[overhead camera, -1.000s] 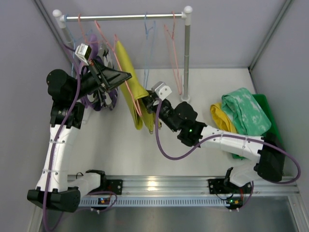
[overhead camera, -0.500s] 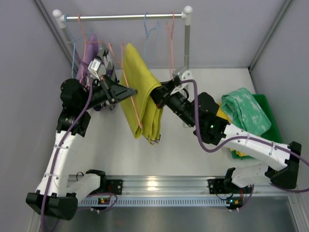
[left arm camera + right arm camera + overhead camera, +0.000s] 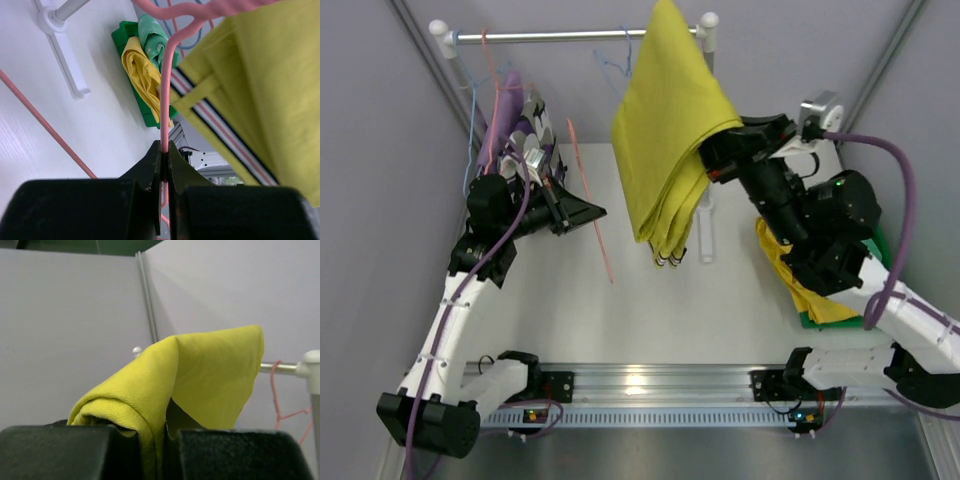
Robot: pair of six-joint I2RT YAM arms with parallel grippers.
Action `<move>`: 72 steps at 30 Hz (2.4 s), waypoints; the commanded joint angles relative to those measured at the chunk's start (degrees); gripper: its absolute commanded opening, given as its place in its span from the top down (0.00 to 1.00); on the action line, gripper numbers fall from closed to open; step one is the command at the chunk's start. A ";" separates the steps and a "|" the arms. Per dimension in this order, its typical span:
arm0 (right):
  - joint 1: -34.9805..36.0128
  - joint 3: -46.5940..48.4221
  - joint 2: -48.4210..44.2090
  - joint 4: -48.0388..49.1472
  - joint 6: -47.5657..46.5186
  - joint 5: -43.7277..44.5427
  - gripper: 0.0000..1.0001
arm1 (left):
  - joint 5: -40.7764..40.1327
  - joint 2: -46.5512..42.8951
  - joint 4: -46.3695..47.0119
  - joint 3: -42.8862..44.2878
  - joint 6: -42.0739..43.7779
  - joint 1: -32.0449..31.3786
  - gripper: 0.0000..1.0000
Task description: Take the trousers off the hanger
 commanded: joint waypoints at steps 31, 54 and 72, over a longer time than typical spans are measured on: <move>-50.16 -29.87 -50.92 -29.88 -30.32 25.56 1.00 | -0.38 2.14 7.24 -1.42 1.98 -1.95 1.00; -62.10 -41.23 -2.14 -7.46 -26.30 -4.43 0.59 | 0.93 4.25 7.86 1.48 3.64 -2.57 1.00; -66.34 -28.83 -28.69 -44.12 -32.88 -28.48 0.01 | 4.63 5.21 -2.77 12.63 18.24 -4.15 1.00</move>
